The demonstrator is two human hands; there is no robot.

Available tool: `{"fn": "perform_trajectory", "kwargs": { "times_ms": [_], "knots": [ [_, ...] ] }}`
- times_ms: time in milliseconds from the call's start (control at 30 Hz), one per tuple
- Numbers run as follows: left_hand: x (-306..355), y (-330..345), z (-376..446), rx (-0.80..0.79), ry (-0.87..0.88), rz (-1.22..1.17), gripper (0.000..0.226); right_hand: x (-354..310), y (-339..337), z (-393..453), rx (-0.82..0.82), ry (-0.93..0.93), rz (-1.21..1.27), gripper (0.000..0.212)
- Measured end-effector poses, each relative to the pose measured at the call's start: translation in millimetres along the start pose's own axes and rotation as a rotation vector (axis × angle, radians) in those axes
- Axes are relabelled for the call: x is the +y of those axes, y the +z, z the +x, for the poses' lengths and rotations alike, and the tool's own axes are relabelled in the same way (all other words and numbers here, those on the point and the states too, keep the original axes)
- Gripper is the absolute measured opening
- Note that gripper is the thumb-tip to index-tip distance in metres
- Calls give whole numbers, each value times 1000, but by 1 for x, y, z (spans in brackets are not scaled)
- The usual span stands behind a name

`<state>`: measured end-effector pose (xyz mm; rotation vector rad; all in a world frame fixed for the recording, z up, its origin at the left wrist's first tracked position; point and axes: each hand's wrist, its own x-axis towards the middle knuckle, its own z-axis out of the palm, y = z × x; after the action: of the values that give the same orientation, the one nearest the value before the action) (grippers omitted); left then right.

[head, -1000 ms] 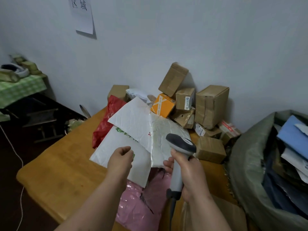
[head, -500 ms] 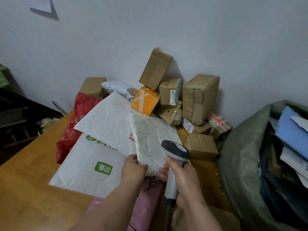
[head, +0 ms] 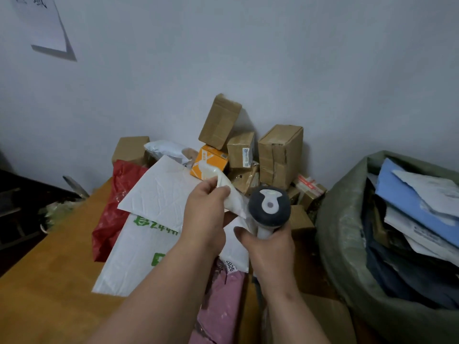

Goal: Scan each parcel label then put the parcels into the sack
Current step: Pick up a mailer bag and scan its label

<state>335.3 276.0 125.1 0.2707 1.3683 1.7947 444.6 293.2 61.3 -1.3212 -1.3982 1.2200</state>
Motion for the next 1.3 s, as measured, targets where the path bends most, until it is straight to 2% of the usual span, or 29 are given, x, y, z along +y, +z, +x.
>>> {"fn": "perform_trajectory", "kwargs": {
  "times_ms": [67, 167, 233, 300, 400, 533, 667, 833, 967, 1100, 1200, 1300],
  "knots": [
    [9, 2, -13, -110, 22, -6, 28, -13, -5, -5, 97, -26, 11, 71],
    [17, -2, -31, -242, 109, 12, 25, -28, -18, -17, 175, 5, 180, 51],
    [20, -14, -37, -190, 202, 39, 19, -34, -29, -27, 197, 62, 244, 49],
    [19, -32, -37, -54, 249, 61, 16, -39, -40, -39, 194, 81, 263, 44],
    [5, -64, -35, 50, 129, 94, 37, -49, -54, -57, 162, 40, 286, 33],
    [-30, -100, -44, 21, -106, 175, 66, -63, -65, -78, 25, 20, 382, 22],
    [-34, -113, -62, 5, -127, 115, 68, -76, -80, -92, -119, 16, 549, 10],
    [-33, -118, -83, -72, -203, 54, 92, -80, -90, -97, -133, 39, 562, 24],
    [-47, -110, -100, -101, -206, 97, 58, -78, -109, -83, -43, 31, 529, 29],
    [-59, -90, -108, -73, -204, -114, 55, -71, -135, -72, 23, 25, 518, 31],
    [-63, -76, -114, -12, -163, -199, 43, -65, -151, -66, 55, 31, 526, 33],
    [-60, -66, -118, 11, -111, -280, 36, -59, -161, -65, 6, 59, 471, 32]
  ]
}}
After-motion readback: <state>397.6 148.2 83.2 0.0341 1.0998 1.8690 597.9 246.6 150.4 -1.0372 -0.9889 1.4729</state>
